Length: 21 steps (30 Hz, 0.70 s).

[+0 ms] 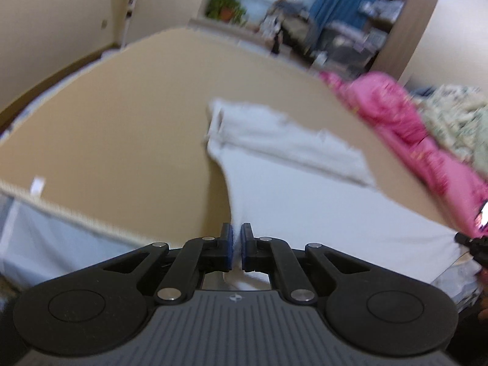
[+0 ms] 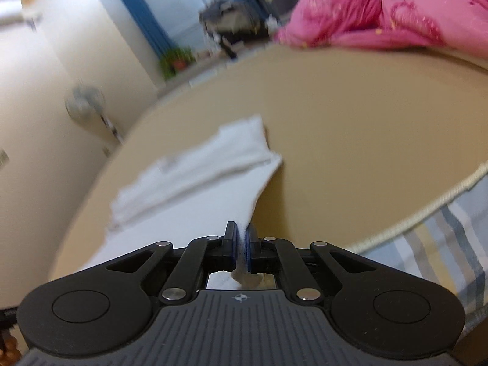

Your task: Fold small clothes

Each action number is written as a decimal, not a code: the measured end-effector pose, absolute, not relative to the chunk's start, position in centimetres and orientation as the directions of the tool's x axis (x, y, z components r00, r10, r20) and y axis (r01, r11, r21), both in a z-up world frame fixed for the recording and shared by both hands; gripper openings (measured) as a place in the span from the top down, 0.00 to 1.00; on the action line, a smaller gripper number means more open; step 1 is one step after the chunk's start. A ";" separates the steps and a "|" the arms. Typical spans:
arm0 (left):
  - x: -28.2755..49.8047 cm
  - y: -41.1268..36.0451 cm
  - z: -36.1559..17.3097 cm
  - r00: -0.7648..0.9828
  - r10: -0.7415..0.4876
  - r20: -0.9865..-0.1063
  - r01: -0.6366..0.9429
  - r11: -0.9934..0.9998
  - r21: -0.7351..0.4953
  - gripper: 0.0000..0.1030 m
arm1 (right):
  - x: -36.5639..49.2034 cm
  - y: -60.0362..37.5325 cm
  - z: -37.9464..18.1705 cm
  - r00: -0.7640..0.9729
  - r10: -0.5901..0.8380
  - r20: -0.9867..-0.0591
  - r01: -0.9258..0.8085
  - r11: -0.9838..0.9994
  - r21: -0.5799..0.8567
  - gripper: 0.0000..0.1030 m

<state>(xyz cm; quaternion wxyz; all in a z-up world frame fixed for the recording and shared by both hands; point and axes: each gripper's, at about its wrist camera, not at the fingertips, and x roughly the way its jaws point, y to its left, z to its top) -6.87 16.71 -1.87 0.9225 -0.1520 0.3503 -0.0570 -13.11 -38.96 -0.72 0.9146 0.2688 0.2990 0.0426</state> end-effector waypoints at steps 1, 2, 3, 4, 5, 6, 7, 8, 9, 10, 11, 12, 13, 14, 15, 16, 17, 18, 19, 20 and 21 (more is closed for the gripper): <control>-7.2 16.9 -0.9 0.762 -0.223 -0.608 0.011 0.943 -0.332 0.95 | -13.6 -39.2 0.0 0.835 0.240 -0.496 0.073 0.844 0.531 0.95; -7.7 17.2 0.0 0.774 -0.232 -0.589 0.023 0.940 -0.341 0.95 | -14.2 -39.4 0.6 0.847 0.240 -0.473 0.063 0.840 0.540 0.95; -8.1 17.4 0.8 0.783 -0.239 -0.574 0.032 0.937 -0.347 0.95 | -14.8 -39.6 1.3 0.859 0.243 -0.450 0.054 0.832 0.551 0.95; -8.7 17.7 1.6 0.793 -0.248 -0.557 0.042 0.934 -0.356 0.95 | -15.4 -39.7 1.7 0.869 0.248 -0.428 0.043 0.824 0.564 0.95; -9.4 18.2 2.4 0.800 -0.260 -0.541 0.050 0.927 -0.372 0.95 | -16.1 -39.9 2.2 0.879 0.255 -0.403 0.028 0.817 0.576 0.96; -10.2 18.7 3.1 0.803 -0.273 -0.530 0.055 0.919 -0.390 0.95 | -17.0 -40.1 2.6 0.887 0.259 -0.382 0.014 0.813 0.582 0.96; -11.1 19.2 3.8 0.800 -0.284 -0.528 0.054 0.911 -0.409 0.95 | -17.8 -40.3 3.2 0.892 0.261 -0.368 0.004 0.811 0.584 0.96; -11.9 19.7 4.5 0.797 -0.296 -0.526 0.054 0.903 -0.427 0.95 | -18.8 -40.5 3.9 0.897 0.265 -0.353 -0.008 0.810 0.587 0.96; -13.1 20.2 5.4 0.796 -0.315 -0.516 0.060 0.890 -0.452 0.95 | -19.6 -40.7 4.5 0.901 0.271 -0.339 -0.021 0.806 0.591 0.96; -14.4 20.7 6.3 0.795 -0.335 -0.505 0.070 0.879 -0.471 0.95 | -20.8 -41.0 5.2 0.905 0.277 -0.322 -0.033 0.801 0.597 0.96; -15.4 20.9 7.1 0.796 -0.344 -0.498 0.078 0.875 -0.479 0.95 | -21.9 -41.3 6.1 0.911 0.281 -0.302 -0.044 0.794 0.606 0.96; -16.4 21.0 8.0 0.797 -0.350 -0.493 0.088 0.874 -0.478 0.95 | -23.0 -41.7 6.9 0.918 0.288 -0.274 -0.061 0.783 0.620 0.96; -17.2 21.0 8.6 0.797 -0.351 -0.491 0.096 0.876 -0.472 0.95 | -24.1 -42.1 7.7 0.924 0.294 -0.246 -0.078 0.772 0.631 0.96; -17.6 21.0 9.2 0.798 -0.350 -0.490 0.100 0.879 -0.466 0.95 | -24.9 -42.4 8.2 0.929 0.291 -0.230 -0.083 0.768 0.636 0.96; -17.5 21.0 9.5 0.797 -0.350 -0.492 0.098 0.879 -0.466 0.95 | -25.1 -42.6 8.5 0.932 0.287 -0.223 -0.083 0.765 0.639 0.96; -16.9 20.9 9.5 0.793 -0.351 -0.498 0.093 0.877 -0.471 0.95 | -24.9 -42.8 8.6 0.931 0.286 -0.226 -0.078 0.762 0.643 0.96; -15.6 20.8 9.1 0.789 -0.356 -0.501 0.092 0.874 -0.477 0.95 | -24.2 -43.0 8.4 0.927 0.289 -0.238 -0.069 0.757 0.650 0.96; -14.2 21.0 8.6 0.788 -0.353 -0.504 0.092 0.877 -0.471 0.95 | -22.7 -43.1 7.9 0.920 0.293 -0.259 -0.058 0.757 0.651 0.96; -12.3 21.0 7.8 0.785 -0.335 -0.521 0.077 0.887 -0.455 0.95 | -21.2 -43.1 7.2 0.915 0.288 -0.282 -0.043 0.766 0.641 0.96; -9.7 20.8 6.8 0.774 -0.320 -0.546 0.059 0.896 -0.441 0.95 | -19.3 -43.1 6.5 0.907 0.279 -0.315 -0.022 0.778 0.627 0.96; -6.7 20.7 5.6 0.760 -0.320 -0.566 0.053 0.898 -0.437 0.95 | -17.2 -43.1 5.7 0.895 0.279 -0.348 -0.004 0.785 0.619 0.96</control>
